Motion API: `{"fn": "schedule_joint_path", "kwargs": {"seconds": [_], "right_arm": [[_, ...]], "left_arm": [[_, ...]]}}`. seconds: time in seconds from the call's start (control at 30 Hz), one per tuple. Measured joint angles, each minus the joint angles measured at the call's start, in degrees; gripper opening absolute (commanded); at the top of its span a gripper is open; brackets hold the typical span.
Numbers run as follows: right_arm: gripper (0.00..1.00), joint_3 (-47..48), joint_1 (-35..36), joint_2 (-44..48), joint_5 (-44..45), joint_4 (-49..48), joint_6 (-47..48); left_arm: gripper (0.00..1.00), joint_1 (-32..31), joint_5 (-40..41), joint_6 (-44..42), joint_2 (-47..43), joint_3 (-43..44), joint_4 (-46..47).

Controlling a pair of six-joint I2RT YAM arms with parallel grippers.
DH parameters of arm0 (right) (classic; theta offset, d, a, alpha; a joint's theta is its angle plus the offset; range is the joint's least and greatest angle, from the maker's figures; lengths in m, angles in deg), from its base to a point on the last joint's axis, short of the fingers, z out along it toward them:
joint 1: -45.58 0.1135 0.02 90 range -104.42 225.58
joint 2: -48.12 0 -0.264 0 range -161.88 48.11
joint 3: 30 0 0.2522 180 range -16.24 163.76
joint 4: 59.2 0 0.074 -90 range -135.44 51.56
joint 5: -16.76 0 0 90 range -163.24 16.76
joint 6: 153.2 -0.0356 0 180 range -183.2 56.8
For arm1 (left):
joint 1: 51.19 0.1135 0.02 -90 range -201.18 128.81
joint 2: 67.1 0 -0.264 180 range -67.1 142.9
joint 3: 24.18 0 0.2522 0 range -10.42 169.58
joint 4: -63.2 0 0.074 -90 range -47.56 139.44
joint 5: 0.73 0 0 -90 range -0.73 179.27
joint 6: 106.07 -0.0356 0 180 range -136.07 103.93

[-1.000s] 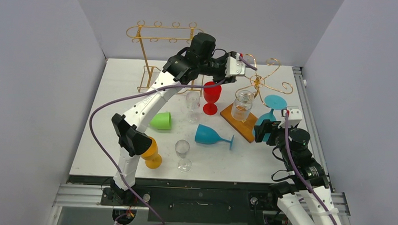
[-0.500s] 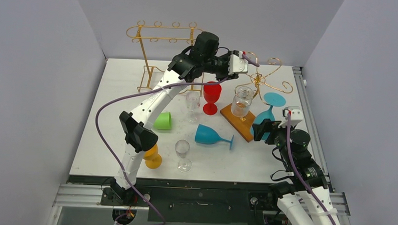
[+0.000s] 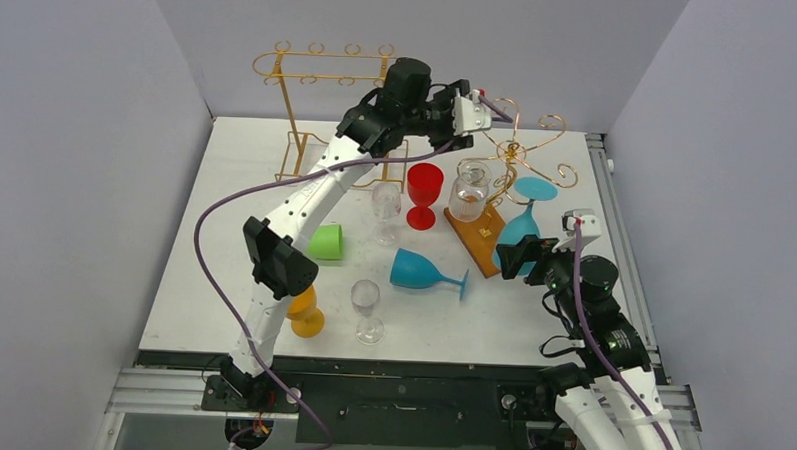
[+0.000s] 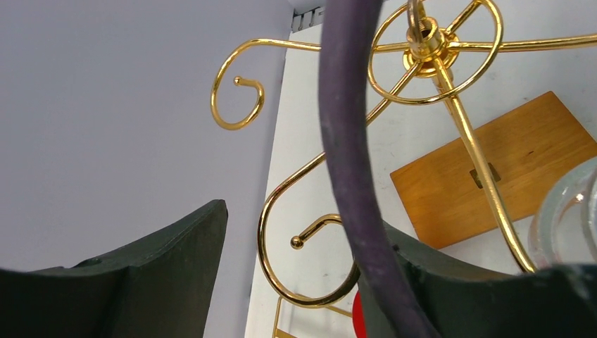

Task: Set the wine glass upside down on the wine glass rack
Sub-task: Adjust the wine rack at the center of the board.

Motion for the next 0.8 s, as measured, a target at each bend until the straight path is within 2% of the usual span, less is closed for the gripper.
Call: {"fn": "schedule_joint_path", "kwargs": {"seconds": [0.4,0.8], "right_arm": [[0.83,-1.4,0.0,-1.1,-3.1,-3.1,-0.5],[0.83,-8.5,2.8,-2.3,0.0,-15.1,-6.8]], "left_arm": [[0.64,0.8,0.7,-0.2,0.8,0.0,3.2],[0.62,1.0,0.6,-0.2,2.7,1.1,5.4]]}}
